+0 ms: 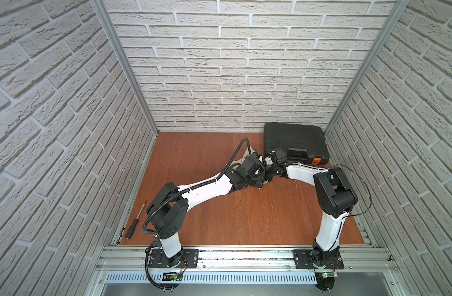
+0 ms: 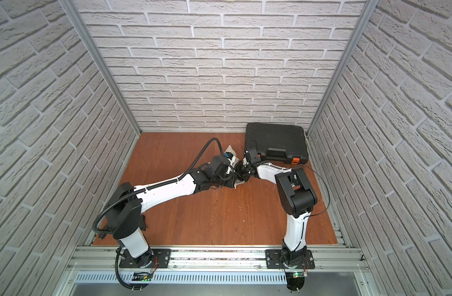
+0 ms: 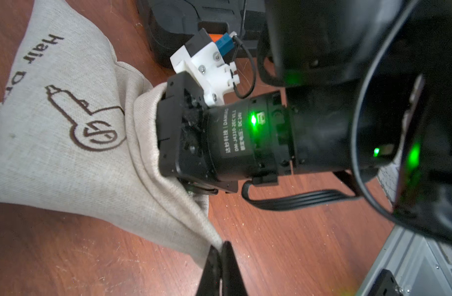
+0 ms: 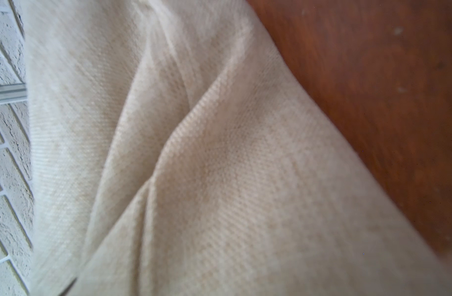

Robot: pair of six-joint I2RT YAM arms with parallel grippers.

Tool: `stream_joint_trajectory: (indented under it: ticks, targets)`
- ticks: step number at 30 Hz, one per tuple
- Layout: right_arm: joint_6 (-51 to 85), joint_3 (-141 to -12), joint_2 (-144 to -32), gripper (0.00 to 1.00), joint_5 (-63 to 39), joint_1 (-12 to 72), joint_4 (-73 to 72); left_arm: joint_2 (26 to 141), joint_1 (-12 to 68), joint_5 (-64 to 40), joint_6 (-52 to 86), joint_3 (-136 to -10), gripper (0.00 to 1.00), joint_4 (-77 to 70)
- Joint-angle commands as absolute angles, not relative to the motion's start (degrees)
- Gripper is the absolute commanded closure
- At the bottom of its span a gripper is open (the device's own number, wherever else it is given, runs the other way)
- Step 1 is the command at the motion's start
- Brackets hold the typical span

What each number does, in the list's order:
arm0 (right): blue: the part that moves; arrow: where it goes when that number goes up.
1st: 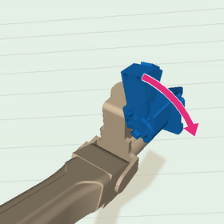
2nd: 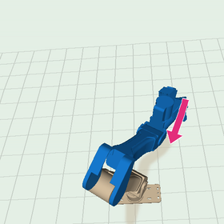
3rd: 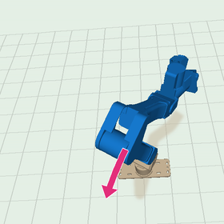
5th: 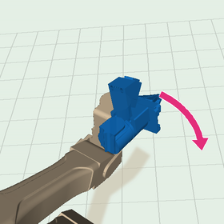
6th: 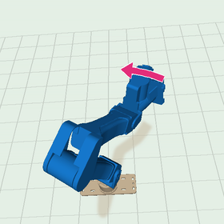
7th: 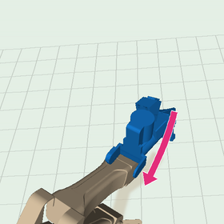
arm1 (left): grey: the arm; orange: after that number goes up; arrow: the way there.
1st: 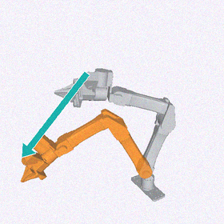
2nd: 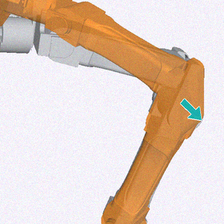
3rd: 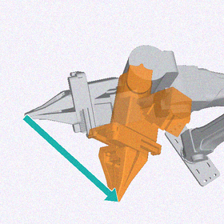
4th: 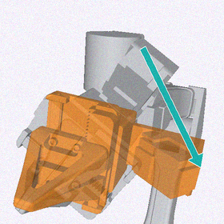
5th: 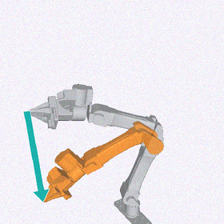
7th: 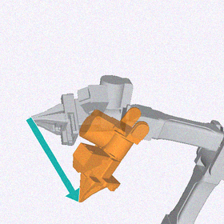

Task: Pack away hair dryers
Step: Place the hair dryer in the drawstring bag.

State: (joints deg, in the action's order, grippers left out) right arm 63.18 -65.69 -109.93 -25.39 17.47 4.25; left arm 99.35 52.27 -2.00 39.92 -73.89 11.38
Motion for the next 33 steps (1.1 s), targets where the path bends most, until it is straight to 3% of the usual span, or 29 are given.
stream_joint_trajectory:
  ticks: [1,8,12,22,25,33]
  targets:
    - [66.7,-63.9,-107.7,0.82,-20.0,18.8,-4.6,99.4,51.9,-6.4,43.6,-74.6,1.00,5.7]
    - [71.0,-61.5,-108.2,0.75,-18.7,21.1,-11.9,97.8,49.5,-5.7,46.1,-72.5,1.00,3.7]
    - [70.9,-62.4,-108.7,0.53,-20.0,22.5,-12.0,97.4,48.0,-4.8,46.7,-71.8,1.00,5.7]
    - [65.0,-62.9,-105.2,0.29,-24.0,23.4,-3.2,94.8,44.5,-1.3,44.5,-70.3,1.00,10.3]
    - [61.6,-64.2,-102.2,0.15,-22.9,23.5,3.2,94.4,43.4,-1.3,44.3,-69.6,1.00,10.6]
    - [57.3,-65.8,-96.9,0.13,-21.8,23.4,15.3,94.2,42.4,-1.2,43.0,-70.2,1.00,11.7]
